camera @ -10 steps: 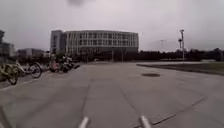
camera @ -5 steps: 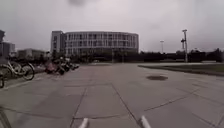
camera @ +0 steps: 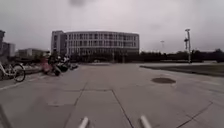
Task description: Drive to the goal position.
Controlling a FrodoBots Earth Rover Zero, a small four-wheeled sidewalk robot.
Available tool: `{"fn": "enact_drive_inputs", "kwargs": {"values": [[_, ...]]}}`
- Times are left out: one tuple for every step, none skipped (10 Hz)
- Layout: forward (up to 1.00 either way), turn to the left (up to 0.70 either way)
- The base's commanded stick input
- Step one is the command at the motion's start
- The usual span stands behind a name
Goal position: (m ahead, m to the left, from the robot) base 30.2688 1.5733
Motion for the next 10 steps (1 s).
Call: {"fn": "enact_drive_inputs", "kwargs": {"values": [[1.00, 0.02], [1.00, 0.02], [1.00, 0.02], [1.00, 0.02], [1.00, 0.02], [1.00, 0.02], [1.00, 0.02], [1.00, 0.02], [1.00, 0.02], [1.00, 0.02]]}}
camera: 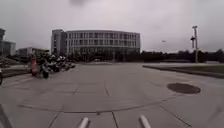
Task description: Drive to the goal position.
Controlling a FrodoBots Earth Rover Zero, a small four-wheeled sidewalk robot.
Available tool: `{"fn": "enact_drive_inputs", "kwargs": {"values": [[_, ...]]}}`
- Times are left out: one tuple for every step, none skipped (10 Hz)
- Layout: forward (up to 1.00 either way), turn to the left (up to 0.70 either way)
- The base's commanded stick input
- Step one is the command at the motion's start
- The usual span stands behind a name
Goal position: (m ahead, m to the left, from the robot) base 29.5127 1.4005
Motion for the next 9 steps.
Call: {"fn": "enact_drive_inputs", "kwargs": {"values": [[1.00, 0.02], [1.00, 0.02], [1.00, 0.02], [1.00, 0.02], [1.00, 0.02], [1.00, 0.02], [1.00, 0.02], [1.00, 0.02], [1.00, 0.02]]}}
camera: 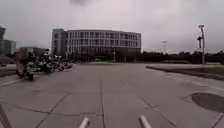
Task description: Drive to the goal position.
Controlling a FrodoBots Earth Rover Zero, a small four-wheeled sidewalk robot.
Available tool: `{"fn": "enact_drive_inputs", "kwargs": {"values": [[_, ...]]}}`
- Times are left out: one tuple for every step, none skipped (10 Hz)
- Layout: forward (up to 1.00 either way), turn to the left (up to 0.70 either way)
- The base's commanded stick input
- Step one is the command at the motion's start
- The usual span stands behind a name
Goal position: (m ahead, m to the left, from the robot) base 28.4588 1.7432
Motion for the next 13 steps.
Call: {"fn": "enact_drive_inputs", "kwargs": {"values": [[1.00, 0.02], [1.00, 0.02], [1.00, 0.02], [1.00, 0.02], [1.00, 0.02], [1.00, 0.02], [1.00, 0.02], [1.00, 0.02], [1.00, 0.02], [1.00, 0.02], [1.00, 0.02], [1.00, 0.02], [1.00, 0.02]]}}
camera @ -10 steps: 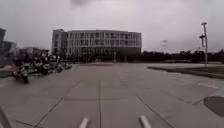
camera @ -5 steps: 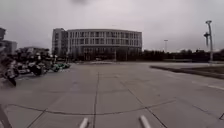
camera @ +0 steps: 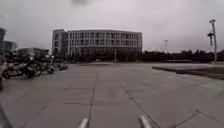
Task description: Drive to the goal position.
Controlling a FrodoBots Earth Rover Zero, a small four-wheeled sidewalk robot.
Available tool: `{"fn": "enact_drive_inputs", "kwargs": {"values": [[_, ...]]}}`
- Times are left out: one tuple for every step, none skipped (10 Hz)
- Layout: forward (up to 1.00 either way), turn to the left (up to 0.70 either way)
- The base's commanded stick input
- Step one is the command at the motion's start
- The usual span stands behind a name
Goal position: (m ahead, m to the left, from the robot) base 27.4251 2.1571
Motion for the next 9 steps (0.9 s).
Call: {"fn": "enact_drive_inputs", "kwargs": {"values": [[1.00, 0.02], [1.00, 0.02], [1.00, 0.02], [1.00, 0.02], [1.00, 0.02], [1.00, 0.02], [1.00, 0.02], [1.00, 0.02], [1.00, 0.02]]}}
